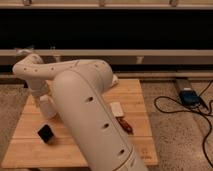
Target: Place the ceramic cup over the eraser
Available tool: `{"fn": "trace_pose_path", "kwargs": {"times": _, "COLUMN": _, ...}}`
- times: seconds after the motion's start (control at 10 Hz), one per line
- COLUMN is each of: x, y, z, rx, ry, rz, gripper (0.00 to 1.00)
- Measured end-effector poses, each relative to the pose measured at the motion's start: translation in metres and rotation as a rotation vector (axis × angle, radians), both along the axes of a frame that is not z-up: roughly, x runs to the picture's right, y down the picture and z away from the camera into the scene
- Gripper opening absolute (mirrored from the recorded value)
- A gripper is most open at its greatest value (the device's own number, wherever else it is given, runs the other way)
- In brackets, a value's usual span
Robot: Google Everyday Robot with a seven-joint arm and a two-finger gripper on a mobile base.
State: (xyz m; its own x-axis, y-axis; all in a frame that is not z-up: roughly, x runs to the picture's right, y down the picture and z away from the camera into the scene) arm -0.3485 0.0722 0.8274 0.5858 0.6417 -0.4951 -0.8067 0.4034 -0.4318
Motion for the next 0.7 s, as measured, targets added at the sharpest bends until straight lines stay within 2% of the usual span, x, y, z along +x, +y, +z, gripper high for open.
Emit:
{"fn": "trace_pose_path", "kwargs": {"times": 0.2, "x": -0.003, "y": 0.008, "z": 0.005, "rx": -0.019, "ry": -0.009, "rz": -0.004, "gripper": 0.61}}
{"fn": "trace_pose_path", "kwargs": {"times": 0.7, "x": -0.012, "y": 0.02, "z": -0.01, "rx": -0.032, "ry": -0.037, "rz": -0.035, "gripper": 0.13}}
